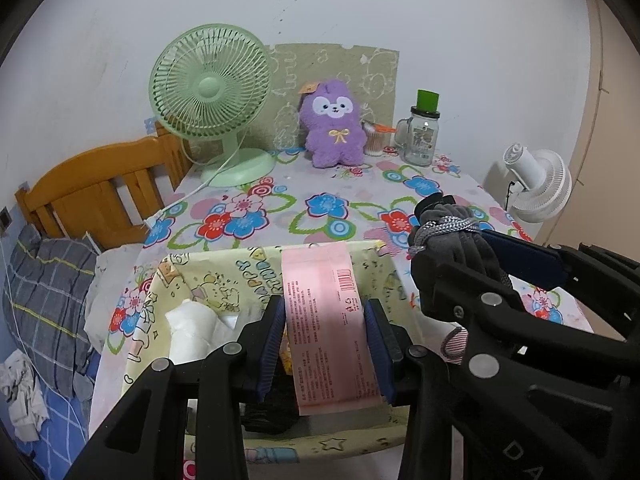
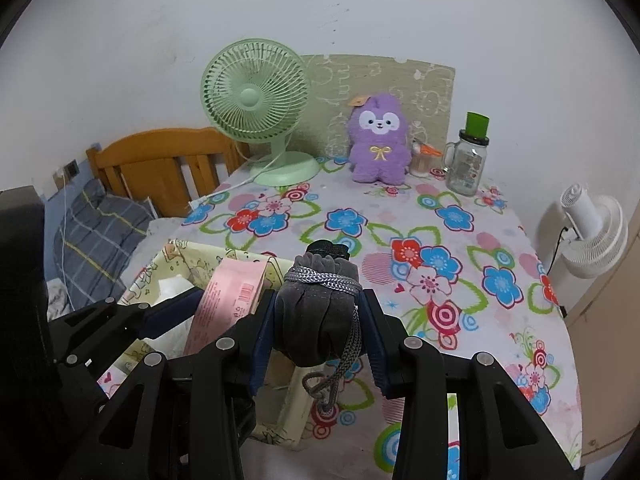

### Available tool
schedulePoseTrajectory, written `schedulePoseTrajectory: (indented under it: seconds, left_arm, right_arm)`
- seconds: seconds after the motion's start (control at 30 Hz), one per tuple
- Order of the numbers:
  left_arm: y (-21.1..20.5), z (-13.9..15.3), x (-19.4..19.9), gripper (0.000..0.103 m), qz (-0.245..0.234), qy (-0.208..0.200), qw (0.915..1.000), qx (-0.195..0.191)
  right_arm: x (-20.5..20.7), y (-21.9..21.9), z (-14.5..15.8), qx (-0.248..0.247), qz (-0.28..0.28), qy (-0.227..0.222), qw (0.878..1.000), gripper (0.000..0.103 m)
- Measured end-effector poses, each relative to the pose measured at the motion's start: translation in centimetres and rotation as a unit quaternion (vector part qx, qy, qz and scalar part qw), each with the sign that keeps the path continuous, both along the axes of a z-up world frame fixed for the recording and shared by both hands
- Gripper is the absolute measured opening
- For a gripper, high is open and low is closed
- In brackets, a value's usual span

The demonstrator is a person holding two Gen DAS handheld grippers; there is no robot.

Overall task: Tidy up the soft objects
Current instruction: 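Lower both items into the box and open both tools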

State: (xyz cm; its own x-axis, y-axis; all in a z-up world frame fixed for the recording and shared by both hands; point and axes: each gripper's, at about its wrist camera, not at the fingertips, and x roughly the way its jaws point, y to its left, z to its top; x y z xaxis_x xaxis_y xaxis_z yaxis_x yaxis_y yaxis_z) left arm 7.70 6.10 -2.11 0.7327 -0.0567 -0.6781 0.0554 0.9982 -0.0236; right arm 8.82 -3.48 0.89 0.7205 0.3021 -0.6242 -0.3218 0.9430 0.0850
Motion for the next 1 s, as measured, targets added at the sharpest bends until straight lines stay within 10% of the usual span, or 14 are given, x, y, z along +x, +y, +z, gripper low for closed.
schedulePoseTrajectory:
  seconds: [0.37,0.5,1.0]
  left_arm:
    - [2.0,-2.1,1.1,0.043,0.012,0.028,0.9995,-0.003]
    - [2.4,-2.4,0.8,0.067,0.014,0.018,0.9997,0.013]
    - [4.7,-3.3,0.3,0.080,0.029,0.031,0.9988,0.026]
  right_arm:
    - [1.1,2.0,-1.4,-0.005,0.017,0.020,1.000,0.044]
    - [1.3,2.7,-1.9,-0.005,0.025,0.028,0.999,0.044]
    - [1.1,5.6,-3.3,-0.009,0.065,0.050,0.997,0.045]
